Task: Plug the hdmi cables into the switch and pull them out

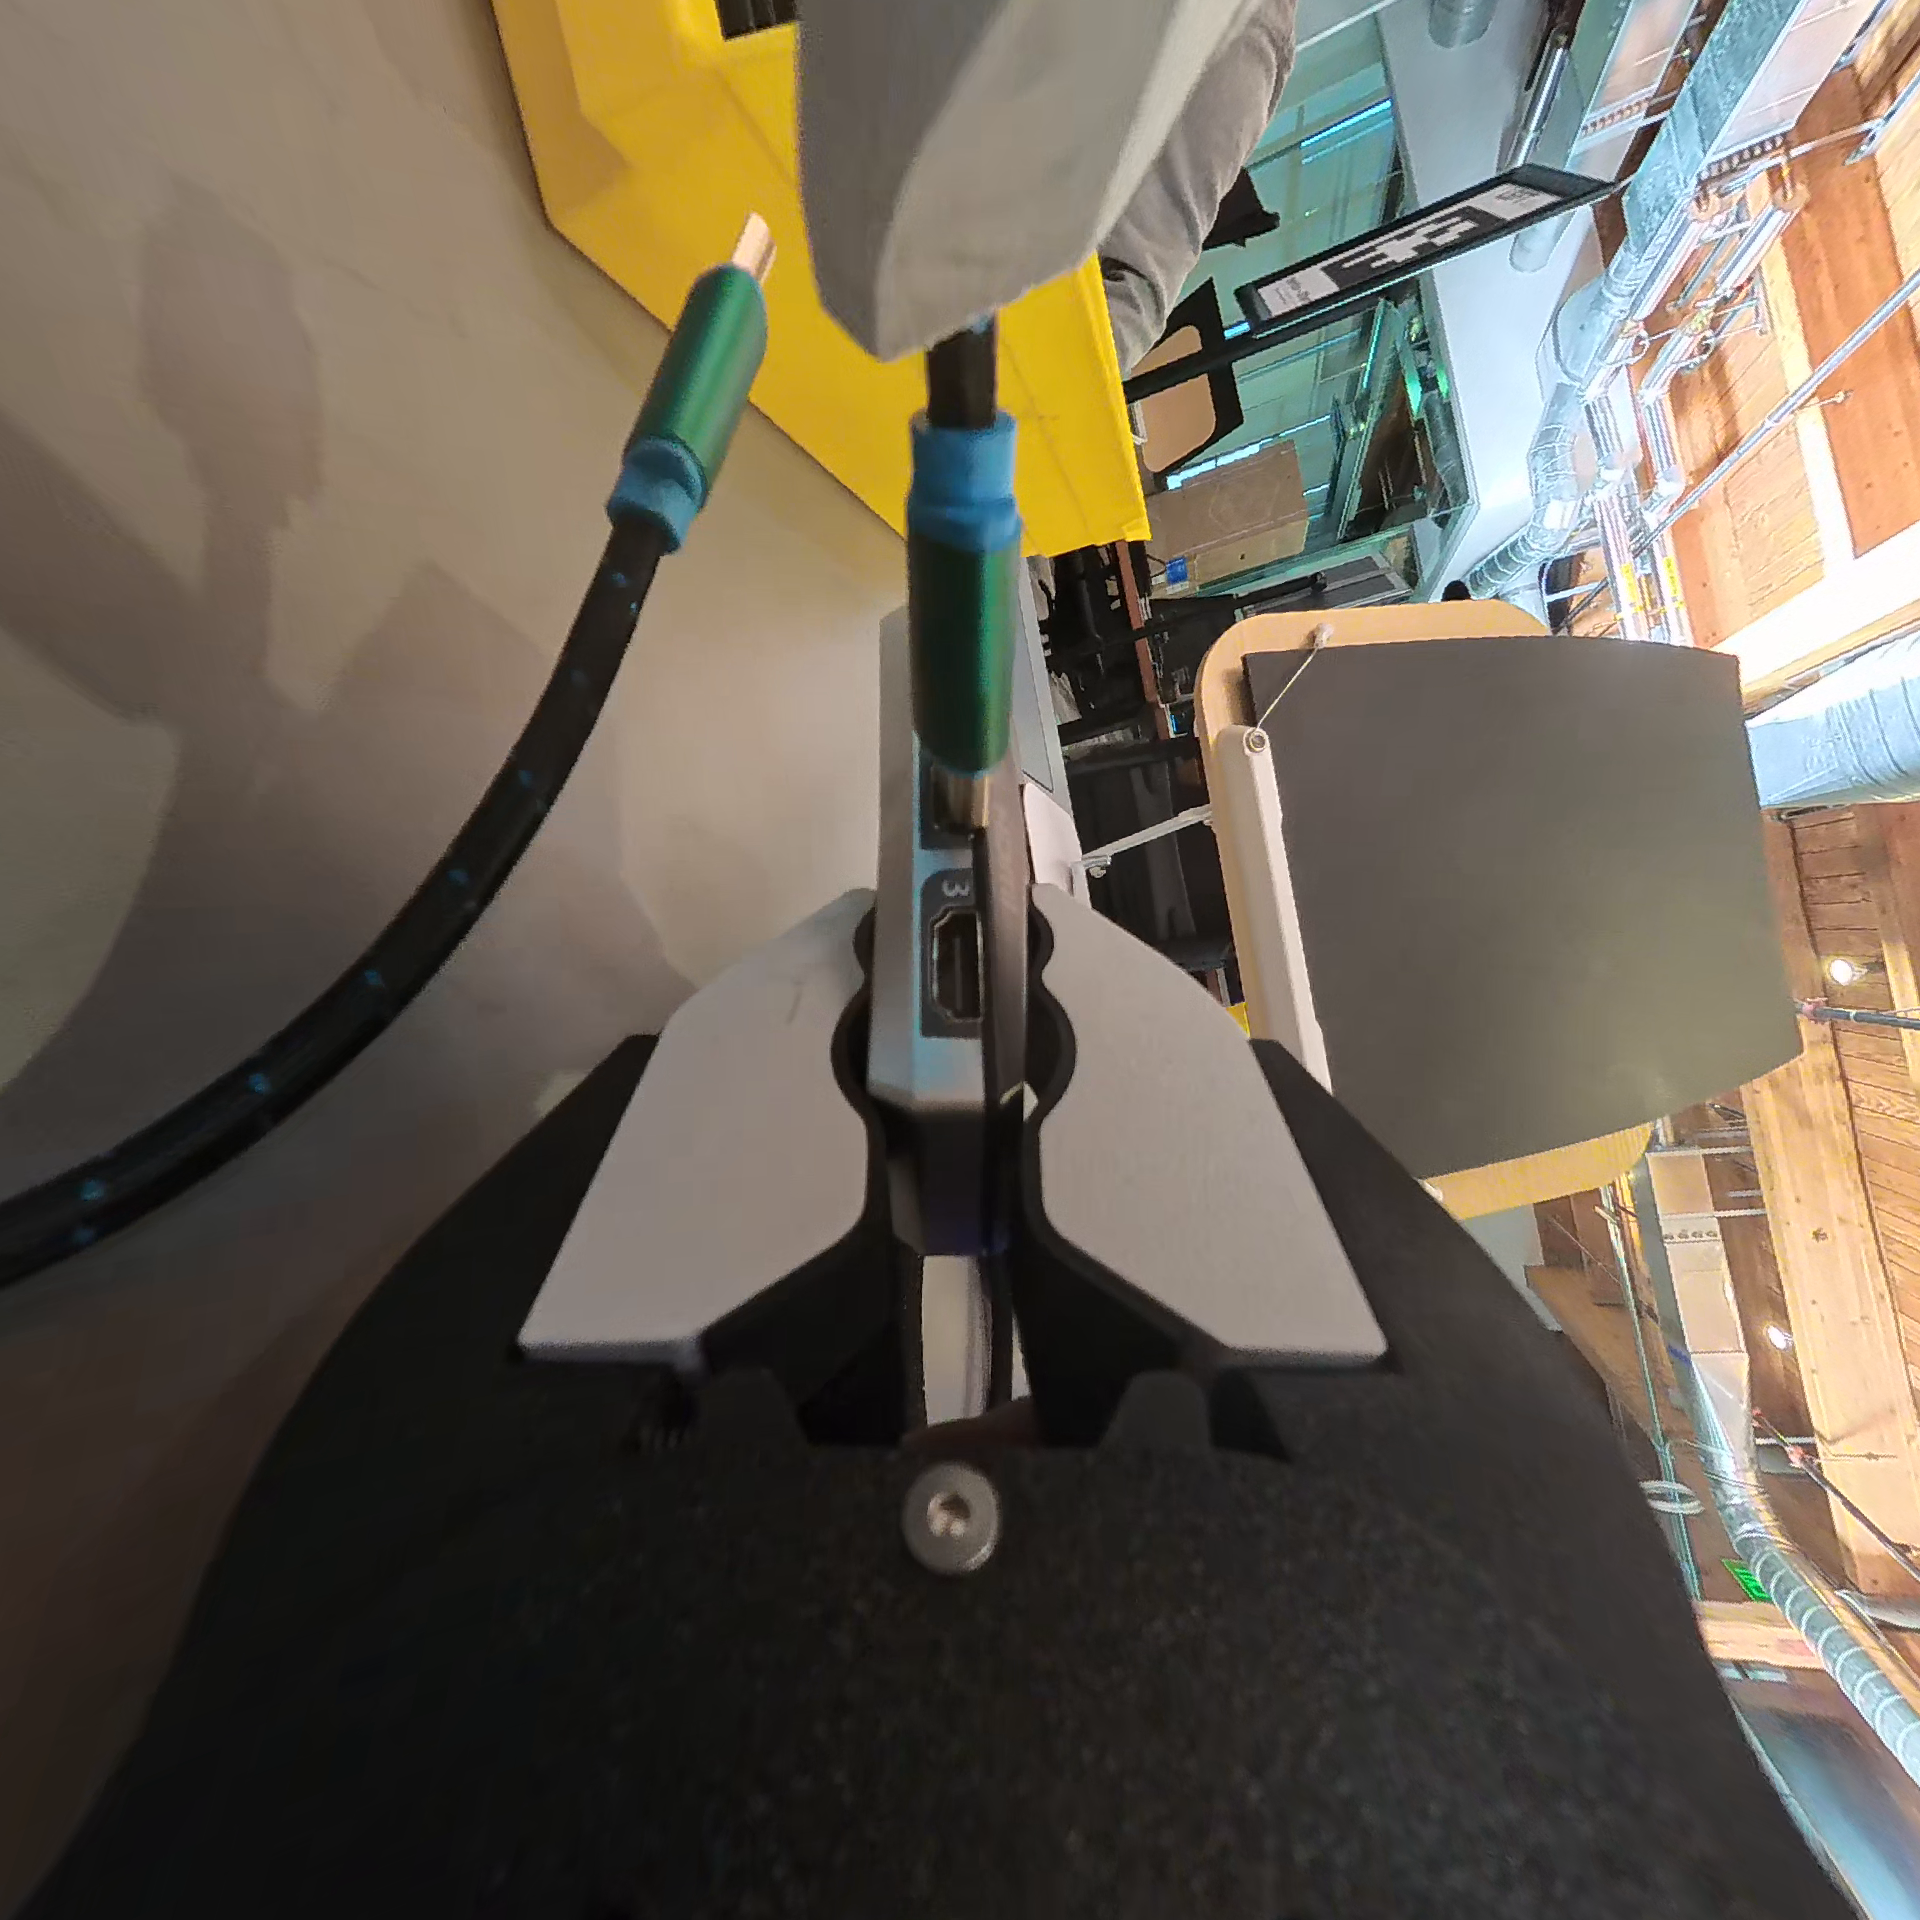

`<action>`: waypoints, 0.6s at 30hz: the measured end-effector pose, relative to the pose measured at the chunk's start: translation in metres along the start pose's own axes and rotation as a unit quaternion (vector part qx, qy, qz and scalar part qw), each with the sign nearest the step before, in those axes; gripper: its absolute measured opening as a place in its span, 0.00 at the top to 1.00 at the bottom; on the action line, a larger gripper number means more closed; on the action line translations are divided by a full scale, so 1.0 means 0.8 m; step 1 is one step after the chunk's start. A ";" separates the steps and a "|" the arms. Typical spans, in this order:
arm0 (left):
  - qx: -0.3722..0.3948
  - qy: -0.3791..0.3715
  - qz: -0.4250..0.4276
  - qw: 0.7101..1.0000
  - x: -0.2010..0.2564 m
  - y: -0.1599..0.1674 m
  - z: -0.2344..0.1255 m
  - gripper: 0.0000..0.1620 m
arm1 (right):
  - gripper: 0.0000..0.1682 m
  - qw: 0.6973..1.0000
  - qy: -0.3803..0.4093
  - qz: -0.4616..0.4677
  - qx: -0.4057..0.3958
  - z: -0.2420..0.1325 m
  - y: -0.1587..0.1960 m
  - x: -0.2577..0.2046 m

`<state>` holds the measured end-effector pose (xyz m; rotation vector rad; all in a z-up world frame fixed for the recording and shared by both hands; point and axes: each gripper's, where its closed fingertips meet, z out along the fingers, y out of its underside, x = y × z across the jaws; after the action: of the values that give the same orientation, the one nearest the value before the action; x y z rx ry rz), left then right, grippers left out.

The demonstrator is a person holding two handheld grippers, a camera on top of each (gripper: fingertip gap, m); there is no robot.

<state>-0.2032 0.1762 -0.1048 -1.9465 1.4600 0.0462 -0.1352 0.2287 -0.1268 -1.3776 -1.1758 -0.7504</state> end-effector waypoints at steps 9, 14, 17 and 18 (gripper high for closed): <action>0.028 -0.068 0.125 0.989 -0.008 -0.001 0.004 0.96 | 0.87 1.000 0.001 0.007 0.003 0.001 0.000 0.001; 0.033 -0.070 0.108 0.991 -0.009 -0.004 0.006 0.96 | 0.87 1.000 -0.003 0.022 -0.003 0.004 0.003 0.002; 0.051 -0.051 0.064 0.995 -0.007 -0.007 0.008 0.96 | 0.87 1.000 -0.001 0.031 -0.003 0.004 0.005 0.004; 0.059 -0.043 0.047 0.996 -0.007 -0.008 0.009 0.96 | 0.87 0.999 -0.001 0.033 -0.003 0.005 0.007 0.004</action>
<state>-0.1970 0.1852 -0.1048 -1.7585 1.4641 0.0827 -0.1300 0.2336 -0.1262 -1.4150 -1.1246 -0.7075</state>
